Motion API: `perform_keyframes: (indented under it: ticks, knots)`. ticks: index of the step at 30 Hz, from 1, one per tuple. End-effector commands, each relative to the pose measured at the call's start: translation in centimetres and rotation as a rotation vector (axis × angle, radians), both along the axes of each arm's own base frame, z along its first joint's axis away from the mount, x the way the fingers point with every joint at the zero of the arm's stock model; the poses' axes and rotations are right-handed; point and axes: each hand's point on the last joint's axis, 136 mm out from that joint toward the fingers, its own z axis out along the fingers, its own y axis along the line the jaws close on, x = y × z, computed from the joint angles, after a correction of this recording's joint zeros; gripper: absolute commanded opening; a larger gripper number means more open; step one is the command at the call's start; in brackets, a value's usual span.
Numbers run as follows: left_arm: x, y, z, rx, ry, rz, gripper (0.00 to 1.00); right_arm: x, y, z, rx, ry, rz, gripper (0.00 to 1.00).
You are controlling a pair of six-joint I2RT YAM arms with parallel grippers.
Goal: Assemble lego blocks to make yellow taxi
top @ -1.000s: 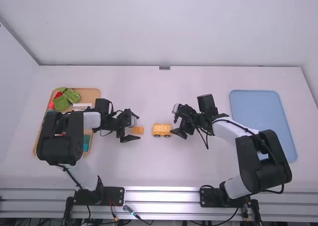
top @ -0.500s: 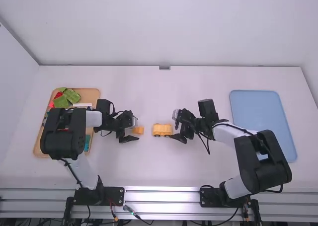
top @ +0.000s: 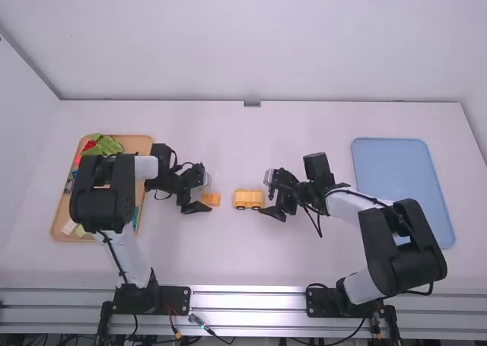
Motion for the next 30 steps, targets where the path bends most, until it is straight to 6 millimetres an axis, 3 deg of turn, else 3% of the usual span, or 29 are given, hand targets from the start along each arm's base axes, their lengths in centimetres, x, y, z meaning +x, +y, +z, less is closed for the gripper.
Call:
perform_keyframes:
  ticks: [1, 8, 9, 14, 16, 21, 24, 29, 30]
  knots:
    - [-0.1, -0.2, 0.4, -0.032, -0.056, -0.063, 0.99, -0.8, 0.0, -0.4, 0.021, 0.012, 0.016, 0.99]
    - [-0.3, -0.4, -0.6, -0.031, -0.057, -0.028, 0.94, -0.6, -0.2, -1.0, 0.042, 0.031, -0.007, 0.99]
    - [-0.2, -0.4, -0.8, -0.033, -0.058, -0.012, 0.85, -0.5, -0.3, -0.8, 0.054, 0.031, -0.004, 0.99]
    - [-0.4, -0.4, -1.1, -0.033, -0.057, -0.003, 0.77, -0.4, -0.4, -0.9, 0.050, 0.029, -0.011, 0.99]
    - [-0.3, -0.4, -1.1, -0.033, -0.057, -0.003, 0.64, -0.4, -0.4, -0.9, 0.050, 0.029, -0.008, 0.99]
    - [-0.2, -0.4, -0.9, -0.033, -0.056, -0.004, 0.65, -0.4, -0.4, -0.9, 0.050, 0.029, -0.009, 0.99]
    - [-0.2, -0.4, -0.9, -0.034, -0.049, -0.004, 0.50, -0.4, -0.4, -1.0, 0.045, 0.029, -0.012, 0.99]
    - [-0.3, -0.5, -0.8, -0.041, -0.047, -0.003, 0.40, -0.5, -0.5, -1.2, 0.037, 0.040, -0.015, 0.99]
    - [-0.3, -0.5, -0.8, -0.041, -0.048, -0.004, 0.31, -0.7, -0.6, -1.3, 0.031, 0.038, -0.008, 0.99]
